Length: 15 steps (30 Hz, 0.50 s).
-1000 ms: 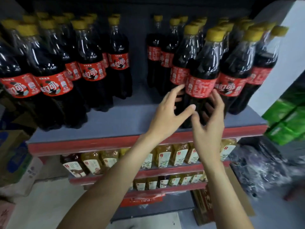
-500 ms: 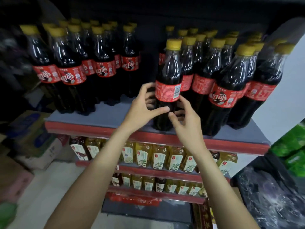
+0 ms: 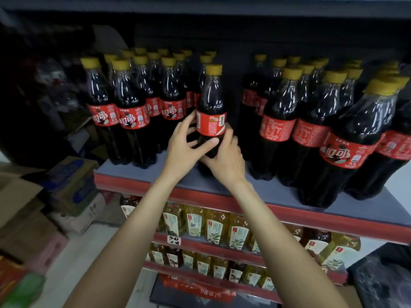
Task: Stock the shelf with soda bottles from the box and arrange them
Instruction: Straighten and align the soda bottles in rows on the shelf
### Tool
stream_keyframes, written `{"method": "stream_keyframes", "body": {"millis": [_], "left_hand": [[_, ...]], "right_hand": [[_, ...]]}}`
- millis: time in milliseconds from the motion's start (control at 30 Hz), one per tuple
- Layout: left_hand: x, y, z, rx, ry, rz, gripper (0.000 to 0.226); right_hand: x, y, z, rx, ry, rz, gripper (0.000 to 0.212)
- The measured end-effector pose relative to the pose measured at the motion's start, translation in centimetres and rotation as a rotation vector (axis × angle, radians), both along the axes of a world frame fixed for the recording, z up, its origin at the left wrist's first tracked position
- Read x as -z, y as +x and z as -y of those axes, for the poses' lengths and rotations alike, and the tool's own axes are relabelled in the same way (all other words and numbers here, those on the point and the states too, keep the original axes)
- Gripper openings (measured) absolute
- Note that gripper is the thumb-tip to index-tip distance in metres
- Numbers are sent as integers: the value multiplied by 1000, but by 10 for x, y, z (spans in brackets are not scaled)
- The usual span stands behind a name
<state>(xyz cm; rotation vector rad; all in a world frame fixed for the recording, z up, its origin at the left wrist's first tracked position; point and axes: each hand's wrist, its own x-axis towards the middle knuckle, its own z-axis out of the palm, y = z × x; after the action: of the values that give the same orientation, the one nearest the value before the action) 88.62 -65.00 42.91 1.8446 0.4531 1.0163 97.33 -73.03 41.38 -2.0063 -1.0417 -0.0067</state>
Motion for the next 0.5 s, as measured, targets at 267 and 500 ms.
{"method": "stream_keyframes", "body": {"millis": [267, 500], "left_hand": [[-9, 0, -26, -25, 33, -51, 70], [4, 0, -33, -224, 203, -37, 53]], "right_hand": [[-4, 8, -17, -40, 88, -100, 76], [0, -1, -54, 186, 2, 31, 88]]}}
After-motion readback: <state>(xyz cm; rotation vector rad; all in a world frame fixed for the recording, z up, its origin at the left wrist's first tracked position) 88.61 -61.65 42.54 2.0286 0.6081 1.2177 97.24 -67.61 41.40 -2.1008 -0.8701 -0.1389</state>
